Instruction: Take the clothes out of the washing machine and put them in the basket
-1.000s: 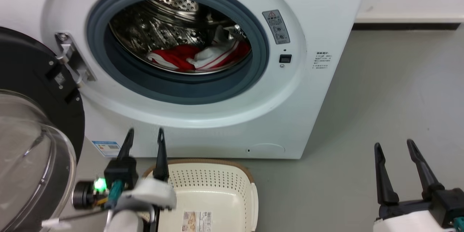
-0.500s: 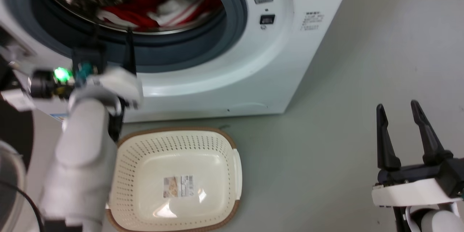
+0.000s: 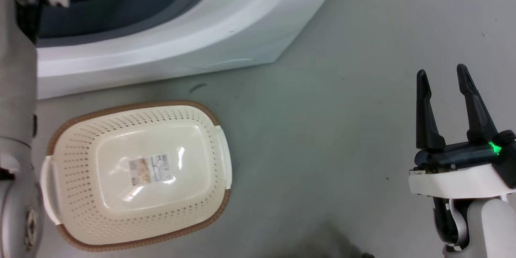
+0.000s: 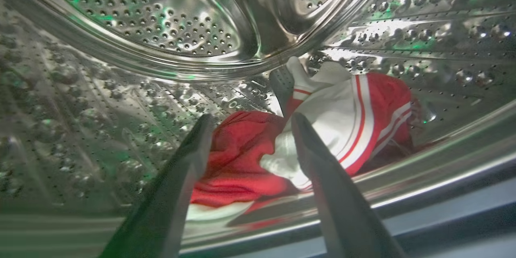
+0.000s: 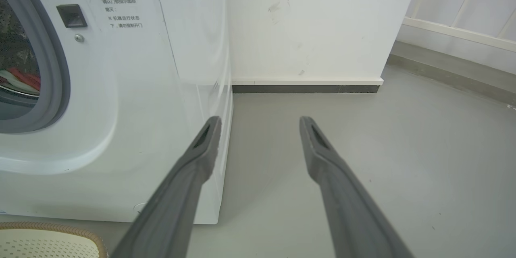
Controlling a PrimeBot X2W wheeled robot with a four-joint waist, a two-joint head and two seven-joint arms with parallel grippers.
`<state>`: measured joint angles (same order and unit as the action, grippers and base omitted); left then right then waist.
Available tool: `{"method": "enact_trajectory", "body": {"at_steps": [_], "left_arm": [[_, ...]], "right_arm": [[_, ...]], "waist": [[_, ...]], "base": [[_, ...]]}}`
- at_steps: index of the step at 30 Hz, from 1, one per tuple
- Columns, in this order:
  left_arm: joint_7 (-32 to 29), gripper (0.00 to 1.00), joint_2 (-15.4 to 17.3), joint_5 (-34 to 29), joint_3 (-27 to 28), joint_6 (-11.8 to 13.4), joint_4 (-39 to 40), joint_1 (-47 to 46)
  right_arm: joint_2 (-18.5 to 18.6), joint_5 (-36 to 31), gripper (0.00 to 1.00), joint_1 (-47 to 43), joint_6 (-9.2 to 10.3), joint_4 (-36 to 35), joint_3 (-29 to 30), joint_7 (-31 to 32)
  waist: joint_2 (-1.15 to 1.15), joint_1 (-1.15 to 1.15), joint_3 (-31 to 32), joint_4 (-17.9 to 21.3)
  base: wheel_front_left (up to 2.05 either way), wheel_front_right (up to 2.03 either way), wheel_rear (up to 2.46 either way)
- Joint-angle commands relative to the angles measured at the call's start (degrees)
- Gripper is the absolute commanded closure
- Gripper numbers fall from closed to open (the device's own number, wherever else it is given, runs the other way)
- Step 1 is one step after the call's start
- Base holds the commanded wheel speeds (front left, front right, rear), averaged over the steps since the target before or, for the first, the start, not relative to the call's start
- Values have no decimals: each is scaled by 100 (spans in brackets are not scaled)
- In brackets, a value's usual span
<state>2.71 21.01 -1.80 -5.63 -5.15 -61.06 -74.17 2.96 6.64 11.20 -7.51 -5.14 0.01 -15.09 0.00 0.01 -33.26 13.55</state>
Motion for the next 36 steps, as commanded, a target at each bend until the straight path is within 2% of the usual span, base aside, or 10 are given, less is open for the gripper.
{"method": "enact_trajectory", "body": {"at_steps": [1,6,16,24,32,33,34,35,36], "left_arm": [[-64,0,30,17,-35,-42,-75,-171],[-474,0,108,33,-223,-177,-316,-853],[-1654,0,158,300,-689,-226,-804,-1903],[-2229,0,232,656,-1172,-226,-924,-2143],[-2448,0,278,933,-1469,-228,-964,-2125],[-2434,15,295,956,-1518,-228,-949,-2115],[-2419,91,311,985,-1561,-227,-935,-2108],[-2402,100,321,1019,-1589,-227,-922,-2099],[-2358,100,334,1049,-1620,-228,-890,-2092]], "right_arm": [[-15,29,0,107,4,-32,-19,-12],[-16,152,0,212,4,-86,-74,-13],[-14,394,0,351,4,-159,-234,-13],[-13,528,0,426,4,-165,-251,-13],[-14,556,0,452,4,-176,-276,-13],[-14,558,0,455,4,-182,-279,-13],[-14,556,0,457,4,-186,-283,-13],[-14,555,0,461,4,-188,-286,-13],[-14,551,0,464,4,-190,-289,-13]], "waist": [[0,-1,-307,253],[0,-1,-666,380],[0,-1,-1293,668],[0,-1,-1517,780],[0,-1,-1550,790],[0,-1,-1546,790],[0,-1,-1541,791],[0,-1,-1535,792],[0,-1,-1527,792]], "base": [[0,0,0],[0,0,0],[0,0,0],[0,0,0],[0,0,0],[0,0,0],[0,0,0],[0,0,0],[0,0,0]]}}
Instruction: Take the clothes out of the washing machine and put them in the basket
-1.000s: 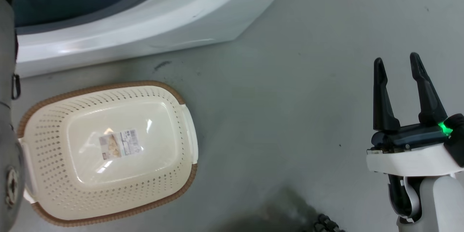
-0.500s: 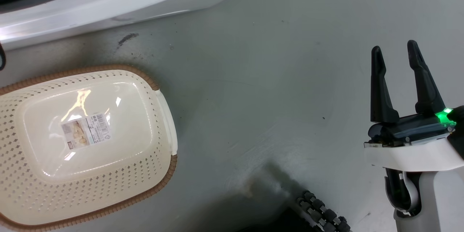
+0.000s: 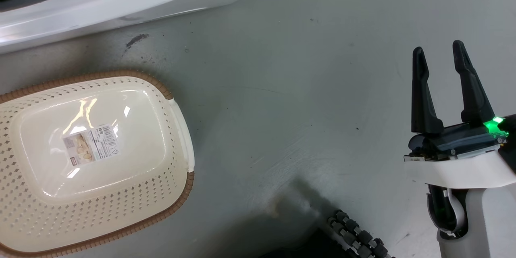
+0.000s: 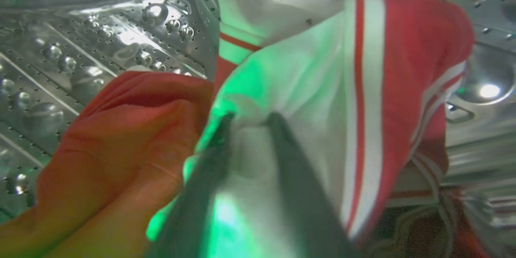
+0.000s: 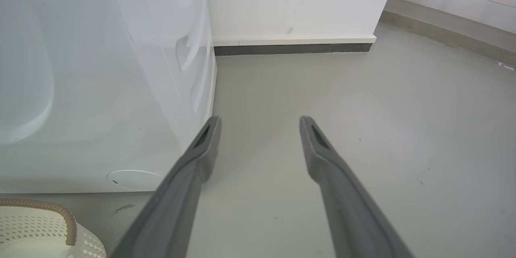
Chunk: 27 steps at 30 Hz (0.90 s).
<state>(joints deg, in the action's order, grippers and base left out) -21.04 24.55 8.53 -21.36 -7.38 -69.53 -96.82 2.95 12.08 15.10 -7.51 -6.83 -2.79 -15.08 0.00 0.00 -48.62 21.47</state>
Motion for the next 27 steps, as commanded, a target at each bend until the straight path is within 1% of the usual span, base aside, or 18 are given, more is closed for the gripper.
{"method": "enact_trajectory", "body": {"at_steps": [1,5,12,20,24,25,26,27], "left_arm": [[102,100,14,47,-65,-5,3,166],[380,100,65,182,-128,-4,85,179],[1022,100,-3,489,-164,-3,115,497],[2070,100,-271,1043,-356,-3,266,1409],[2436,100,-335,1308,-570,-3,391,1917],[2436,100,-335,1308,-570,-3,391,1917],[2619,100,-332,1444,-659,-3,464,2150],[2619,100,-332,1444,-659,-3,464,2150]], "right_arm": [[-12,0,0,77,4,-20,-7,-14],[-12,-36,0,74,4,11,13,-13],[-12,-175,0,-1,4,44,59,-14],[-11,-484,0,-205,4,121,141,-13],[-10,-625,0,-318,4,195,183,-14],[-10,-625,0,-318,4,195,183,-14],[-10,-670,0,-391,4,233,192,-14],[-10,-670,0,-391,4,233,192,-14]], "waist": [[0,0,17,-1],[0,0,101,-18],[0,0,521,-174],[0,0,1224,-605],[0,0,1555,-797],[0,0,1555,-797],[0,0,1723,-884],[0,0,1723,-884]], "base": [[0,0,0],[0,0,0],[0,0,0],[0,0,0],[0,0,0],[0,0,0],[0,0,0],[0,0,0]]}}
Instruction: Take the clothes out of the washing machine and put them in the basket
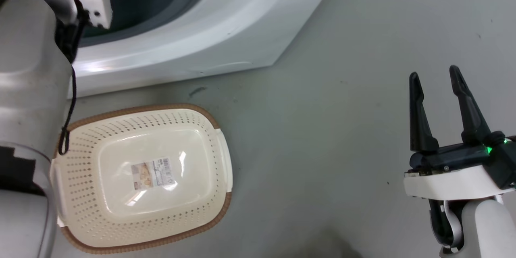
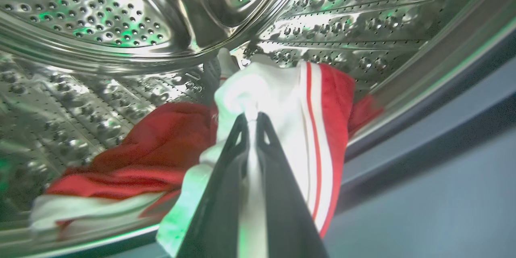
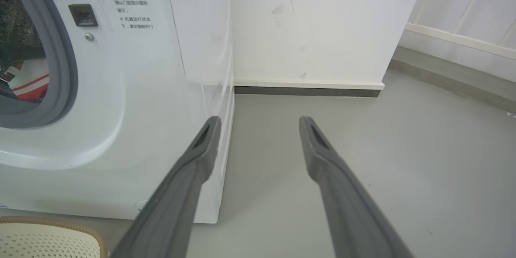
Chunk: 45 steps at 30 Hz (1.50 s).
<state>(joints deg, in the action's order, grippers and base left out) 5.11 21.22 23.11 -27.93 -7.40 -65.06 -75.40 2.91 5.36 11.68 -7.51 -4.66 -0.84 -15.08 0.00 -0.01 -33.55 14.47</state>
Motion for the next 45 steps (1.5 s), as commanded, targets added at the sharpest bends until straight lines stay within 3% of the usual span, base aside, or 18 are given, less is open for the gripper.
{"method": "enact_trajectory", "body": {"at_steps": [1,9,18,29,45], "left_arm": [[84,100,-10,49,-63,-1,58,132],[723,100,-47,546,-405,-1,510,1084],[1000,100,-3,598,-399,121,1484,2044],[1012,100,399,588,-105,737,3716,3242],[294,100,1272,519,119,1765,6837,4743]], "right_arm": [[-5,-24,0,-82,4,35,15,-13],[-5,-213,0,-419,4,152,80,-14],[-5,-357,0,-844,4,231,116,-14],[-6,-430,0,-1305,4,275,154,-13],[-5,-393,0,-1679,4,331,106,-13]], "waist": [[0,1,299,-229],[0,1,959,-541],[0,1,1723,-898],[0,1,2422,-1206],[0,1,2947,-1391]], "base": [[0,0,0],[0,0,0],[0,0,0],[0,0,0],[0,0,0]]}}
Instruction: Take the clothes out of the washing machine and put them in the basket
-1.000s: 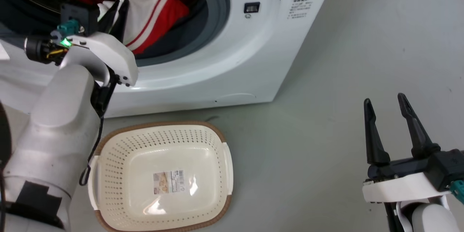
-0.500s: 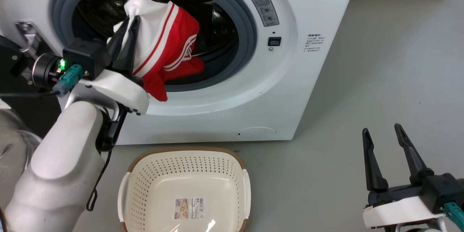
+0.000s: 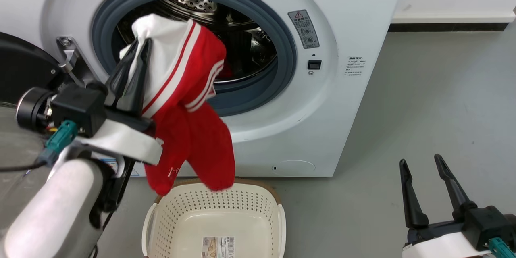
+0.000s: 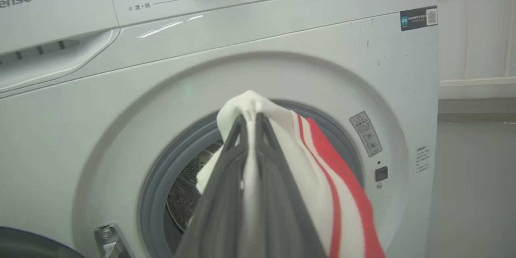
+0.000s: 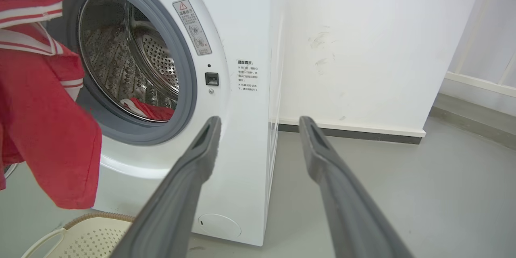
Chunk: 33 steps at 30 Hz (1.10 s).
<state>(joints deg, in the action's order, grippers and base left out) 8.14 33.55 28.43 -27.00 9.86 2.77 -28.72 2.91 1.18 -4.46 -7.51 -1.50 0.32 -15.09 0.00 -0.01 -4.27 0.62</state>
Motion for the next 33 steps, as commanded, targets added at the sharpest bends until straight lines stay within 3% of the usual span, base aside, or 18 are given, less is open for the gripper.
{"method": "enact_trajectory", "body": {"at_steps": [1,9,16,24,33], "left_arm": [[-50,100,88,-31,27,95,210,177],[-300,100,313,-30,-62,403,1005,929],[-279,100,291,94,-291,389,727,1509],[-144,100,9,210,-662,27,-388,1535],[103,100,-526,350,-887,-539,-2316,926]], "right_arm": [[-5,28,0,-65,4,19,-14,-13],[-5,83,0,-58,4,-16,4,-13],[-5,22,0,147,4,-58,4,-13],[-6,-58,0,520,4,-149,-14,-12],[-8,17,0,1085,4,-286,-54,-12]], "waist": [[0,1,36,-7],[0,1,-17,-29],[0,1,-348,61],[0,1,-1053,243],[0,1,-2109,540]], "base": [[0,0,0],[0,0,0],[0,0,0],[0,0,0],[0,0,0]]}}
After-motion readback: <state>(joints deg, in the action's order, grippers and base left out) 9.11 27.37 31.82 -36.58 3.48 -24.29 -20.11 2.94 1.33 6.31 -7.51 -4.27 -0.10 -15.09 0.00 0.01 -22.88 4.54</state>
